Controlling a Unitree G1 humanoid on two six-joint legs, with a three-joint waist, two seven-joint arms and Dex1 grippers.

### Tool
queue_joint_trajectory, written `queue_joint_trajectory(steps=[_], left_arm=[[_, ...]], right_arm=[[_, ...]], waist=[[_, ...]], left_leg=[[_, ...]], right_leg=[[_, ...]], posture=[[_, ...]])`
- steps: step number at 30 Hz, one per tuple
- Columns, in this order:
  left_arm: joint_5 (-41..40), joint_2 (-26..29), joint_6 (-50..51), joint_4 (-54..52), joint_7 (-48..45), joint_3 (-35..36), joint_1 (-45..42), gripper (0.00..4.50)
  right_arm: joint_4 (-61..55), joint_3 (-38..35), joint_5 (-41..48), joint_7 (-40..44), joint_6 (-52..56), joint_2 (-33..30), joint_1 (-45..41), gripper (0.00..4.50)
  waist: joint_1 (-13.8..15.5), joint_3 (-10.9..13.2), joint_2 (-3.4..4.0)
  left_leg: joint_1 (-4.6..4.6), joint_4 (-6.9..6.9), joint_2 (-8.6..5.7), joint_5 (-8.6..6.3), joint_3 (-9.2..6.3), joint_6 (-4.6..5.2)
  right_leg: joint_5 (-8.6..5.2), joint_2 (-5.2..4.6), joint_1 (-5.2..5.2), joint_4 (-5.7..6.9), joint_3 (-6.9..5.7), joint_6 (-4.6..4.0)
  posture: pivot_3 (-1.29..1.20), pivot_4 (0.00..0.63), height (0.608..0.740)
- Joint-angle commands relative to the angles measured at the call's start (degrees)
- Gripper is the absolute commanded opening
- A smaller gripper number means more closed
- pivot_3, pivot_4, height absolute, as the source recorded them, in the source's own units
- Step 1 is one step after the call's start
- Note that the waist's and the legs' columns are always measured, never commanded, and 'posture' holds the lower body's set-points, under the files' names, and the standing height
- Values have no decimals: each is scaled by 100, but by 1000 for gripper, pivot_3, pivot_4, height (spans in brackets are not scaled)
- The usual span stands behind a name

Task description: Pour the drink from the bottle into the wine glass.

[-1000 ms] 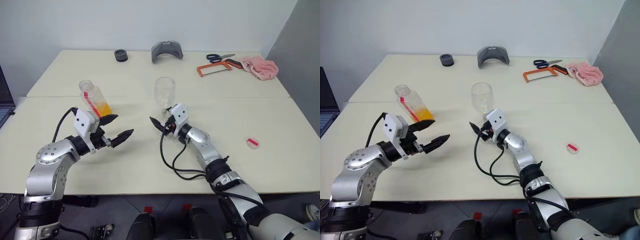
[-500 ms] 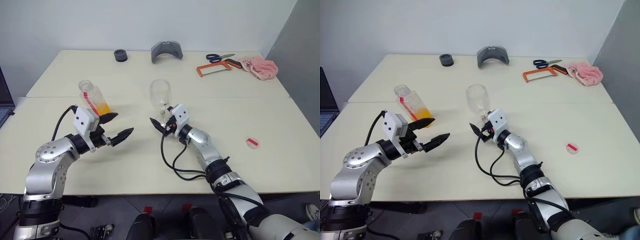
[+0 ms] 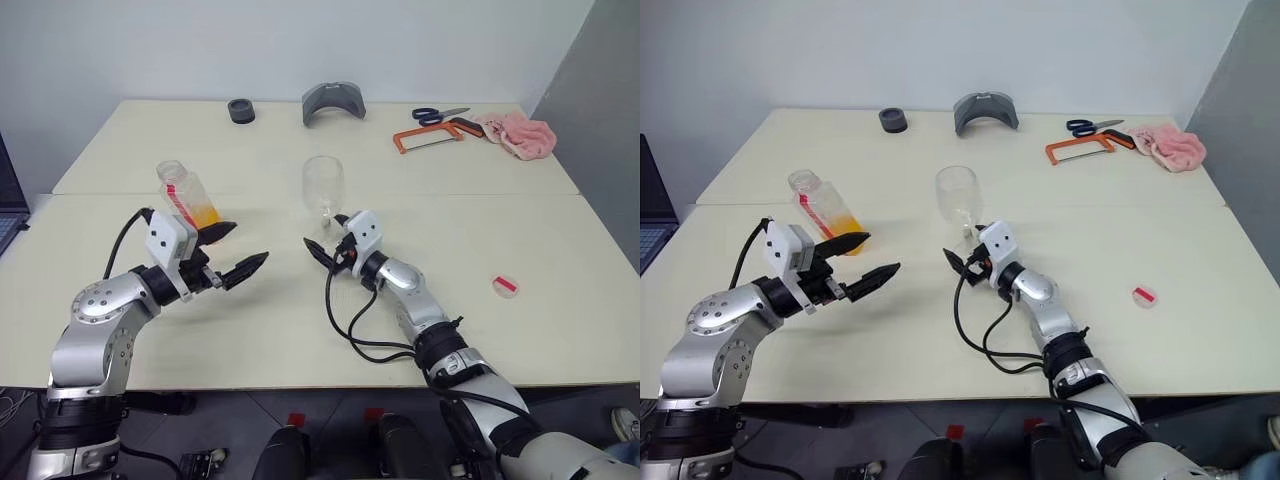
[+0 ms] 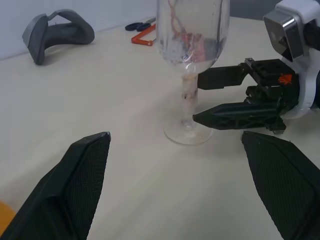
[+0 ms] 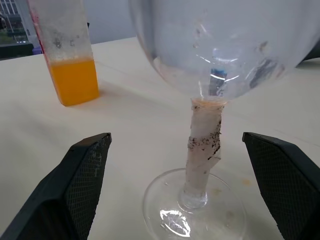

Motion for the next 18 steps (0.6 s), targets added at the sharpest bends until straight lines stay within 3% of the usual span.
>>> queue_joint_trajectory(steps=[1,18], left_arm=[[-158,-13,-44,-301,88,167,-61,4500],[-375,-136,-60,-343,379,210,-141,4500]], right_arm=[[-348,-82,26,-11,-11,-44,92,4485],[-1217,-7,-27,53,386,-469,777,4485]], waist=[[1,0,0],[8,0,0]], left_leg=[[0,0,0,0,0,0],[-2,1,0,0,0,0]], right_leg=[[0,0,0,0,0,0],[0,0,0,-1,0,0]], posture=[[0,150,740],[0,150,740]])
